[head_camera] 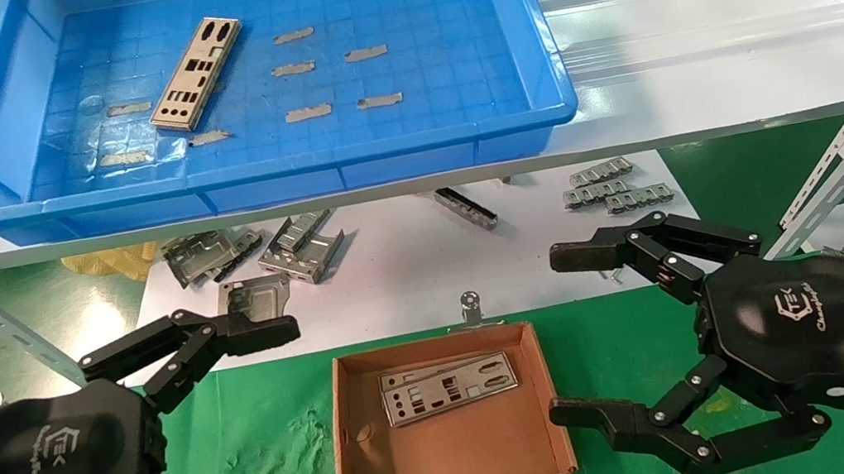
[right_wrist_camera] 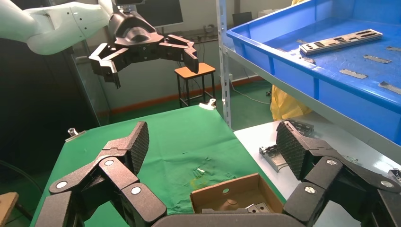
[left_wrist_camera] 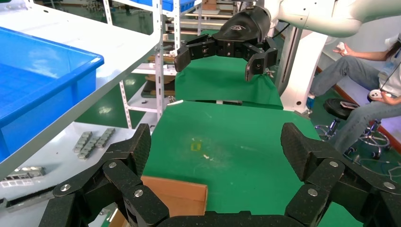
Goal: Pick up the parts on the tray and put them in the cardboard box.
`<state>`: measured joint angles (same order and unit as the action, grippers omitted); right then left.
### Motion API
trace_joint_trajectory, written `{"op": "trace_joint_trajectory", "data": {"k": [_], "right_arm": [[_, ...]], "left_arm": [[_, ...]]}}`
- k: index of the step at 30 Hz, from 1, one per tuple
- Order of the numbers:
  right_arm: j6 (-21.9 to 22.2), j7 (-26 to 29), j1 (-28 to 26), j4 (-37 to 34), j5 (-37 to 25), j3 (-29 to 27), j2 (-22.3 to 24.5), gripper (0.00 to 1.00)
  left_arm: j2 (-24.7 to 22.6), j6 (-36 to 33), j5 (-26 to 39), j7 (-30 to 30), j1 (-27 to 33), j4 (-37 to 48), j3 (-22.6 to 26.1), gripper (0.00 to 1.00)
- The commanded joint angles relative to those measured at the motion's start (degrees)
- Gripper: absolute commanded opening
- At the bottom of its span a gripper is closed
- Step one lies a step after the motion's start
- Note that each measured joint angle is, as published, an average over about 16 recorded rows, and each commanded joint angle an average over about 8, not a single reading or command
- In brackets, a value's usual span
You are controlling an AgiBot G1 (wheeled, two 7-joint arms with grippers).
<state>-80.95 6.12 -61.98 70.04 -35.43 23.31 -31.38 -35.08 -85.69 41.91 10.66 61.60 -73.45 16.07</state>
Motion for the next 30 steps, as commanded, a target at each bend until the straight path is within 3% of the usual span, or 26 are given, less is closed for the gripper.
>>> {"op": "trace_joint_trajectory", "data": {"k": [1,30], "right_arm": [[0.0,0.0,0.0,0.0,0.0,0.0,0.0,1.0],[0.0,0.0,0.0,0.0,0.0,0.0,0.0,1.0]], "left_arm": [[-0.01,0.0,0.01,-0.01,0.01,0.01,0.01,1.0],[-0.03,0.0,0.01,-0.02,0.03,0.05,0.02,1.0]]}}
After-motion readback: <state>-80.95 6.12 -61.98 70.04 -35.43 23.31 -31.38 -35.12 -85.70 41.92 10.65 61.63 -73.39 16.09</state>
